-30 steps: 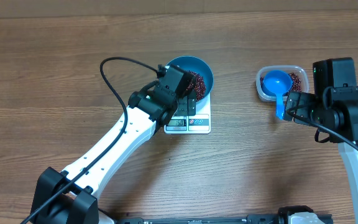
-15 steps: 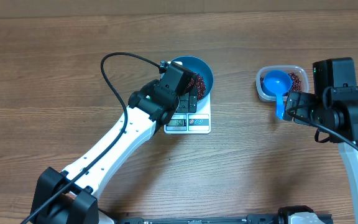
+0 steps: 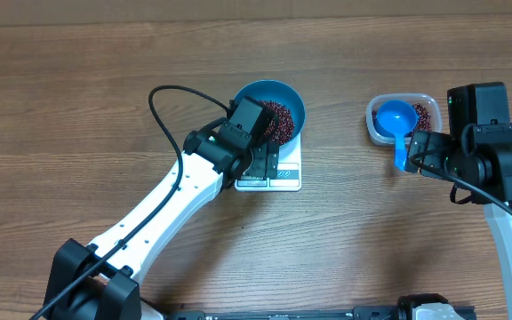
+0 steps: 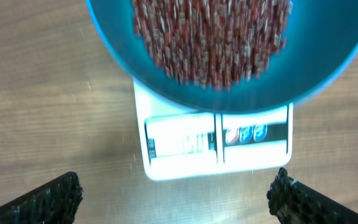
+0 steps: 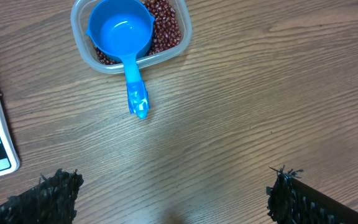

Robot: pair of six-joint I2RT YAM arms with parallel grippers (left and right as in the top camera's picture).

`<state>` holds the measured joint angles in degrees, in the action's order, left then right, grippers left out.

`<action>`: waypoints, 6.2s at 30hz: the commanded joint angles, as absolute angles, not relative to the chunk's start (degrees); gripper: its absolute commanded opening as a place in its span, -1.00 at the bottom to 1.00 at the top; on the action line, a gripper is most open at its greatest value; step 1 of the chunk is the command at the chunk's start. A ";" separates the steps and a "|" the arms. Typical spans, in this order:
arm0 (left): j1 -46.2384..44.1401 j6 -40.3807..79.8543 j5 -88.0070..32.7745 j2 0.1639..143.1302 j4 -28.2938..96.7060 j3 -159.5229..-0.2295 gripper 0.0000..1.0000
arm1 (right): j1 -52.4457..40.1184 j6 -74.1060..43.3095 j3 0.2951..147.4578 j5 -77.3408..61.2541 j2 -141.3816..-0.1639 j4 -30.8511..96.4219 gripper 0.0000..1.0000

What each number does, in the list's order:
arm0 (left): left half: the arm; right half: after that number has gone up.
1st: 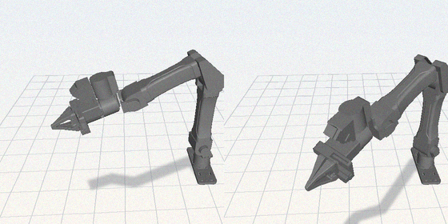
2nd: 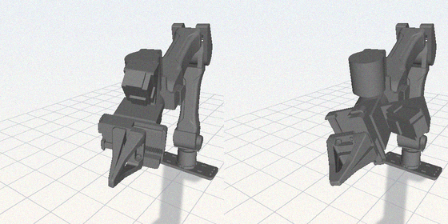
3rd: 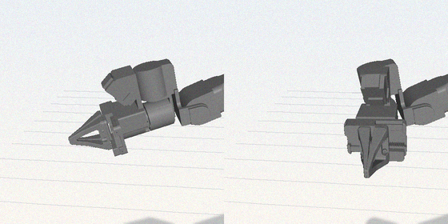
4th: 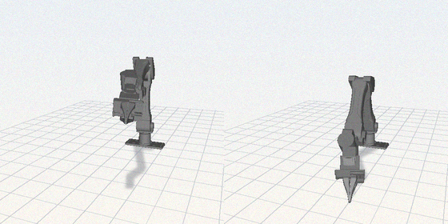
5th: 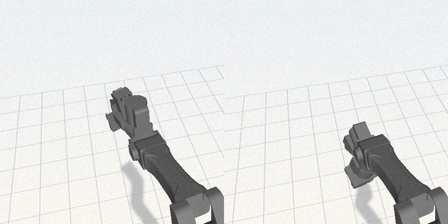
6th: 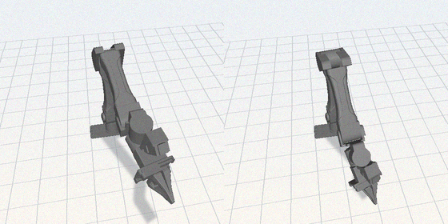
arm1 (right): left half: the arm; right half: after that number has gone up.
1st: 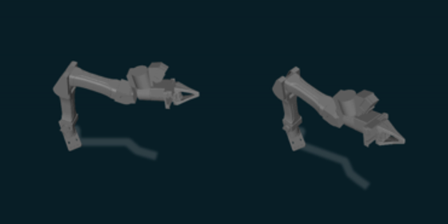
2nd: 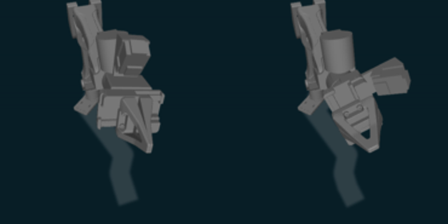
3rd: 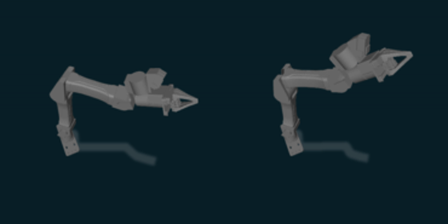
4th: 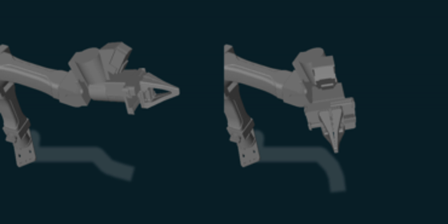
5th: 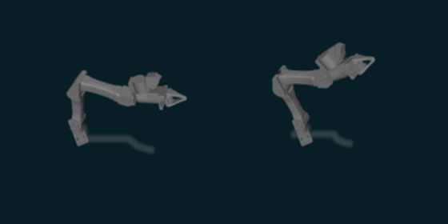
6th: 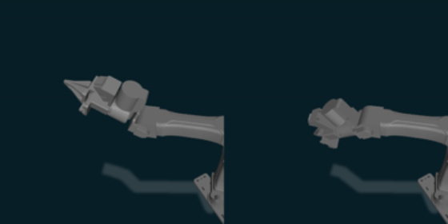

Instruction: Scoop item into bowl and weigh 150g on scale

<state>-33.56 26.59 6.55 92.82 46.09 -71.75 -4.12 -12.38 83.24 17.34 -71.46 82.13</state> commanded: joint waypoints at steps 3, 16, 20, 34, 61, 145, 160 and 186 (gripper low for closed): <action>-33.78 25.74 -0.78 93.38 51.18 -72.69 0.99 | -3.95 -11.90 84.86 17.78 -71.16 81.95 1.00; -33.78 25.71 -1.08 93.38 51.81 -72.69 0.99 | -3.95 -11.90 84.86 17.78 -71.16 81.95 1.00; -33.78 25.71 -1.08 93.38 51.81 -72.69 0.99 | -3.95 -11.90 84.86 17.78 -71.16 81.95 0.99; -33.78 25.71 -1.08 93.38 51.81 -72.69 0.99 | -3.95 -11.90 84.86 17.78 -71.16 81.95 1.00; -33.67 24.18 7.46 83.72 31.18 -52.86 0.99 | -3.95 -11.90 84.86 17.78 -71.16 81.95 1.00; 0.84 6.26 -3.97 0.14 4.38 -0.25 0.99 | -3.95 -11.90 84.86 17.78 -71.16 81.95 0.99; 0.84 6.22 -1.54 0.14 4.47 -0.27 0.99 | -3.95 -11.90 84.86 17.78 -71.16 81.95 1.00; 1.10 6.22 -1.50 0.21 4.45 -0.27 0.99 | -3.95 -11.90 84.86 17.78 -71.16 81.95 1.00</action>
